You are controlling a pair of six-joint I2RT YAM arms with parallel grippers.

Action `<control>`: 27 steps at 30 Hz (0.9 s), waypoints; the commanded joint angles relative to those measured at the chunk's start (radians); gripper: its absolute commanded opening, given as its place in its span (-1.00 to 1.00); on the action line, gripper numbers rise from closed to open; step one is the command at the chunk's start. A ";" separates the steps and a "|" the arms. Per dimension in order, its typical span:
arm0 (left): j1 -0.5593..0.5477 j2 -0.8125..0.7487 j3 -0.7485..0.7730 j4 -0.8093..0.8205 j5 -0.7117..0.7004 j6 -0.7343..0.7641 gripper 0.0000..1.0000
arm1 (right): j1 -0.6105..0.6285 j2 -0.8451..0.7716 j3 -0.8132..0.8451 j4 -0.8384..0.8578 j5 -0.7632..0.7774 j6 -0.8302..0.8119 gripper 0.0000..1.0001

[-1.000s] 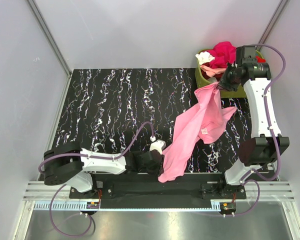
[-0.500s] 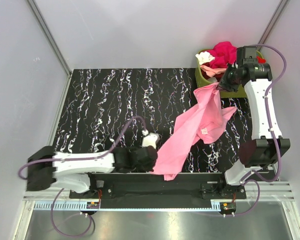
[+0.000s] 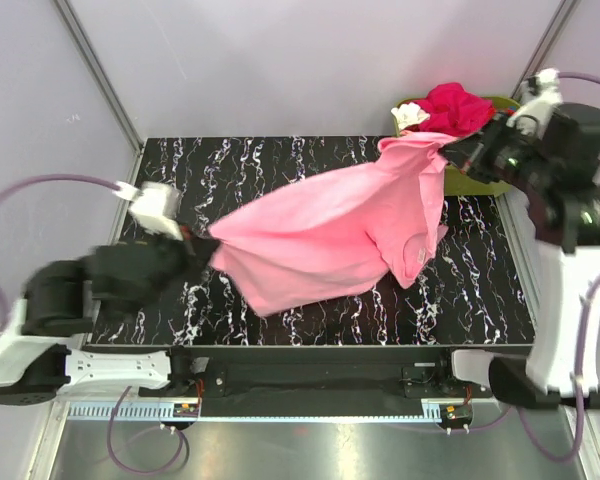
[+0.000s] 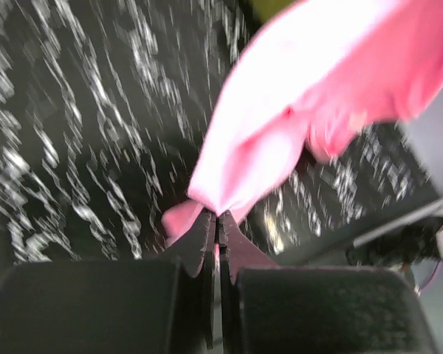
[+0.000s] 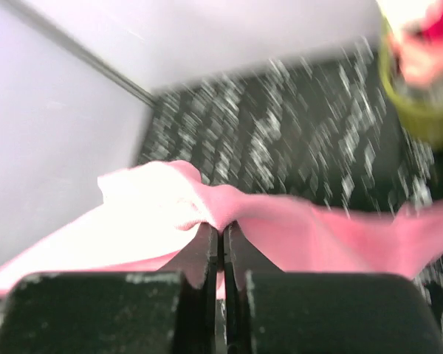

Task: Fold and stack the t-shirts
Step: Flatten the tshirt out

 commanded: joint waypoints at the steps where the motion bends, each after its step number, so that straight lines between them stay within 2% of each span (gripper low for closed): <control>1: -0.003 -0.049 0.208 -0.065 -0.128 0.277 -1.00 | 0.003 -0.207 0.048 0.219 -0.116 -0.026 -1.00; 2: -0.003 -0.055 0.247 -0.047 -0.119 0.323 -1.00 | 0.003 -0.265 0.063 0.257 -0.105 -0.032 -1.00; 3: -0.004 -0.059 0.281 -0.010 -0.088 0.412 -1.00 | 0.003 -0.280 0.086 0.256 -0.102 -0.048 -1.00; 6: -0.003 -0.037 0.425 0.024 -0.045 0.549 -1.00 | 0.014 -0.293 0.206 0.218 -0.091 -0.103 -0.99; 8: -0.003 -0.016 0.531 0.021 -0.034 0.600 -1.00 | 0.052 -0.288 0.266 0.215 -0.091 -0.131 -1.00; 11: -0.003 0.020 0.596 0.026 -0.057 0.664 -1.00 | 0.120 -0.282 0.295 0.251 -0.088 -0.180 -1.00; 13: -0.003 0.014 0.564 0.087 -0.138 0.742 -1.00 | 0.144 -0.255 0.323 0.255 -0.065 -0.206 -1.00; 16: -0.003 -0.002 0.406 0.255 -0.351 0.863 -1.00 | 0.164 -0.082 0.375 0.216 -0.047 -0.204 -1.00; 17: -0.004 -0.008 0.360 0.365 -0.387 0.908 -1.00 | 0.164 -0.040 0.376 0.213 -0.053 -0.192 -1.00; 21: -0.001 -0.003 0.179 0.544 -0.482 1.068 -1.00 | 0.164 0.176 0.392 0.189 -0.071 -0.131 -1.00; 24: 0.046 -0.014 0.055 0.650 -0.444 1.114 -1.00 | 0.164 0.357 0.430 0.166 -0.073 -0.114 -1.00; 25: 0.156 0.009 0.030 0.626 -0.401 1.103 -1.00 | 0.164 0.456 0.462 0.155 -0.088 -0.115 -1.00; 26: 0.255 0.033 0.018 0.578 -0.249 1.027 -1.00 | 0.166 0.512 0.484 0.150 -0.094 -0.112 -1.00; 27: 0.389 0.065 0.017 0.523 -0.119 0.972 -1.00 | 0.163 0.578 0.575 0.096 -0.067 -0.100 -1.00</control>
